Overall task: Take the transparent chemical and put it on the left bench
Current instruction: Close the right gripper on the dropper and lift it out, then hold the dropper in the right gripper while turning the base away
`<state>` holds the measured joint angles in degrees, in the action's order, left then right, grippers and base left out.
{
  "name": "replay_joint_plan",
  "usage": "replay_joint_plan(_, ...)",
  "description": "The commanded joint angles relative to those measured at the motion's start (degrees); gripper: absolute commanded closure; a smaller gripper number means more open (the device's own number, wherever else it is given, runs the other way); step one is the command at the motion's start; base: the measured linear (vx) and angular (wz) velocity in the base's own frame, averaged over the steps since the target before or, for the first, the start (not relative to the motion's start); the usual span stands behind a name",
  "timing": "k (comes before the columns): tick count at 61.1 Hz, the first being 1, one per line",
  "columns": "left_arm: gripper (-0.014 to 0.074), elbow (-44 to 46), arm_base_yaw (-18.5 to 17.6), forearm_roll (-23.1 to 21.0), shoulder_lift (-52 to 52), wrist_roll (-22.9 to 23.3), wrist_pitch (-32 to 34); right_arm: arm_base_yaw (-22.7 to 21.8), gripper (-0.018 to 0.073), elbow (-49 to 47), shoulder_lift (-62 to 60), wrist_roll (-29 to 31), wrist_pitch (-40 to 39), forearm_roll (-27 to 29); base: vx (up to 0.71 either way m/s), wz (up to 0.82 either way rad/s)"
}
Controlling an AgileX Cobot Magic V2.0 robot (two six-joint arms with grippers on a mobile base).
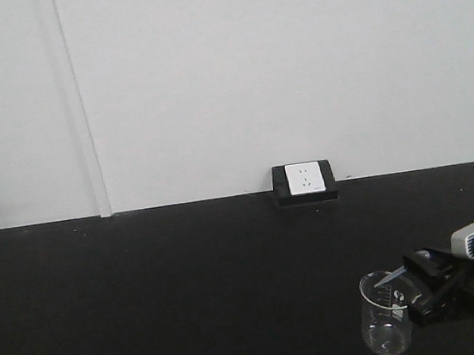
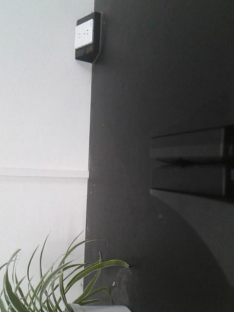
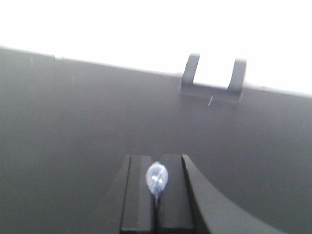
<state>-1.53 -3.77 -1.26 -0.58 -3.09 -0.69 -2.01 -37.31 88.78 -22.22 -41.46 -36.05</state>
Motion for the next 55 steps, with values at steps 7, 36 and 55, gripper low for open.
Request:
replay_joint_plan(7, 0.0600, -0.9, -0.1, 0.0, -1.1, 0.4, 4.5, -0.3, 0.0565, -1.2, -17.0, -10.5, 8.4, -9.7, 0.00, 0.00)
replay_joint_plan(36, 0.0600, -0.9, -0.1, 0.0, -1.1, 0.4, 4.5, -0.3, 0.0564, 15.1, -44.6, -24.5, 16.6, -22.8, 0.00, 0.00)
replay_joint_plan(55, 0.0600, -0.9, -0.1, 0.0, -1.1, 0.4, 4.5, -0.3, 0.0564, 16.8, -49.7, -24.5, 17.0, -23.2, 0.00, 0.00)
